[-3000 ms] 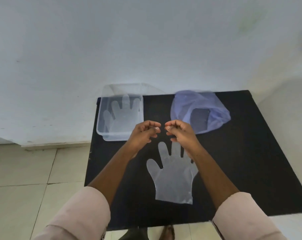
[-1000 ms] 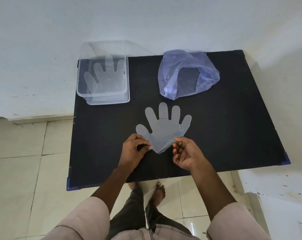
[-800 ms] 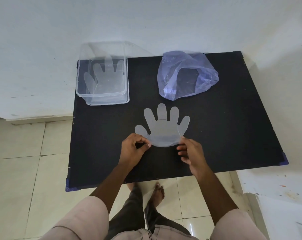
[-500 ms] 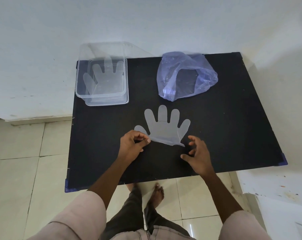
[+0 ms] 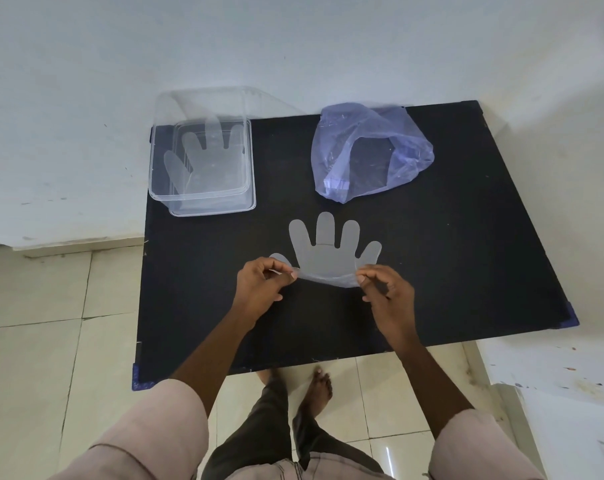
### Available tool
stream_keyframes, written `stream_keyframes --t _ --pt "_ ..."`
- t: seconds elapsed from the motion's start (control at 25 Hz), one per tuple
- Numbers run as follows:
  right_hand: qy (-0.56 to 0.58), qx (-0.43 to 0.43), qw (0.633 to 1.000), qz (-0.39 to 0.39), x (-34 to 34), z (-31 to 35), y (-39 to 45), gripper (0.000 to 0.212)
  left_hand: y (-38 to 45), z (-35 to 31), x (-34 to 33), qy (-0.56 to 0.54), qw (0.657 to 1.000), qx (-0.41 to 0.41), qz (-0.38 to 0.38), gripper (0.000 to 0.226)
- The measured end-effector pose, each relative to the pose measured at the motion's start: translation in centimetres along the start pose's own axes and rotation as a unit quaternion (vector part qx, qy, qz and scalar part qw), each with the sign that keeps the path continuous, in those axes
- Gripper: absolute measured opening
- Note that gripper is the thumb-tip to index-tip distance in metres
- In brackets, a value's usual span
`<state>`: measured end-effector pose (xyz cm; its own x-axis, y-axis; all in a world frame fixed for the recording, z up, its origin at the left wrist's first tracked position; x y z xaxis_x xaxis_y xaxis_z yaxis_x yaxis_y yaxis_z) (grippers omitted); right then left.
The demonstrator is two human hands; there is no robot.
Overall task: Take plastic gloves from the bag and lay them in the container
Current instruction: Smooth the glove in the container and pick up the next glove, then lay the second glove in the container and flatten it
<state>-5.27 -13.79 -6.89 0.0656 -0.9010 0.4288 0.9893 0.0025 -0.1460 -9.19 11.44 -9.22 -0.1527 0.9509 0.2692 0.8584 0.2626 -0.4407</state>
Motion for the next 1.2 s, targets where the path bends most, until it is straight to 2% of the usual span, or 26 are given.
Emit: stream_keyframes --t 0.16,0.36,0.48,0.64,0.96,1.2 --pt "0.077 -0.066 0.995 0.006 -0.4 -0.6 0.4 0.008 0.4 -0.9 0.5 -0.006 0.999 -0.034 -0.004 0.007" --pt "0.121 -0.081 0.989 0.010 -0.8 -0.3 0.9 0.009 0.4 -1.8 -0.7 0.003 0.996 -0.070 0.061 0.051" --pt "0.125 -0.084 0.989 0.015 -0.9 -0.3 1.1 0.008 0.4 -2.0 -1.8 -0.049 0.995 -0.049 0.075 0.039" --pt "0.104 -0.081 0.991 0.020 -0.5 0.2 1.2 0.004 0.8 -2.6 -2.1 -0.063 0.994 -0.049 0.076 0.019" --pt "0.138 -0.106 0.980 0.097 -1.0 3.9 2.5 0.012 1.0 -5.6 -1.1 -0.099 0.989 -0.071 0.082 0.025" --pt "0.139 -0.058 0.983 0.107 -0.3 9.6 5.0 0.016 0.9 -10.7 1.4 -0.123 0.988 -0.085 0.039 0.025"
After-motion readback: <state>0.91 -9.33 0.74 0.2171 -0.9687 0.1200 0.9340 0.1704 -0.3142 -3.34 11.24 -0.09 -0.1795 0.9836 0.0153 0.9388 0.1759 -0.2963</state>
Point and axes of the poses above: each hand's wrist, its own y-axis towards the middle knuckle, its own x-axis out of the back of the hand, z = x × y, the point moved 9 cm from there along y, towards the middle knuckle, and after that the axes turned 3 degrees about -x, right-handed, at the moved point
